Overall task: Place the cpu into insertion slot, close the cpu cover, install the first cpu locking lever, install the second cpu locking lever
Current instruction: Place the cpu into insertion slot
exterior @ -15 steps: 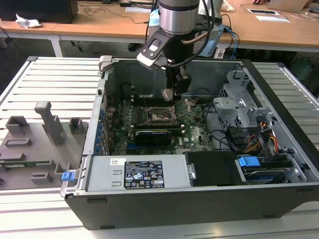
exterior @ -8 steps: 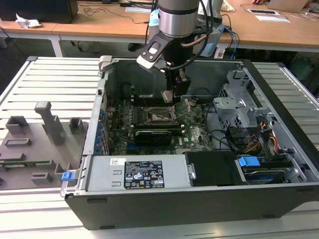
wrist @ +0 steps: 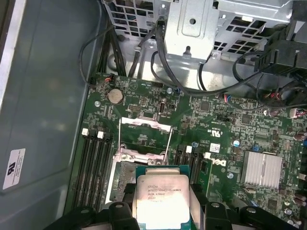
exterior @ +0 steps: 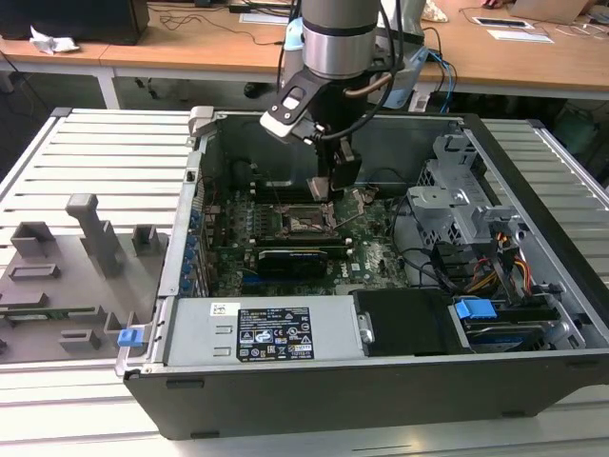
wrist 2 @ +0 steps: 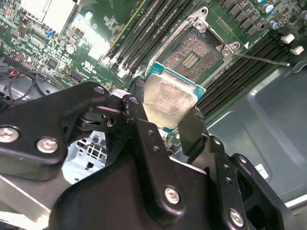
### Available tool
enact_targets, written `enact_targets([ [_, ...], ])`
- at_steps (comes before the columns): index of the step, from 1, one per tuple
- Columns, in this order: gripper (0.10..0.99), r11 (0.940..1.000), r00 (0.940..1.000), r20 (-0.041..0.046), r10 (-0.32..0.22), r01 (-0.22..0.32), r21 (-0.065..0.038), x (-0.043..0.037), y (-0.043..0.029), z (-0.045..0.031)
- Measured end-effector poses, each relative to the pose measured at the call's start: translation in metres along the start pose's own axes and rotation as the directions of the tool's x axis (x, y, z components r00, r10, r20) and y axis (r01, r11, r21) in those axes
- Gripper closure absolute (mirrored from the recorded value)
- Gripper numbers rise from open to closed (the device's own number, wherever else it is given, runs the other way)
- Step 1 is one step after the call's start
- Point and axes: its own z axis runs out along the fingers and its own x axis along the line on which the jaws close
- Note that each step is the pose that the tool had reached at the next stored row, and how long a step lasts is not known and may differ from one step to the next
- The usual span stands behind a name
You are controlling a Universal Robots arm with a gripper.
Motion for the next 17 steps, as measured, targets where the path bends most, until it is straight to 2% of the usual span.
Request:
enact_targets([
  [6,0.557,0.9969,0.9968,0.0073,0.079,-0.079,-0.001,-0.0001,-0.0006,0.0074],
  [17,0.557,0.9967,0.9966,0.0076,0.082,-0.082,-0.001,-0.0003,-0.0014,0.0175],
])
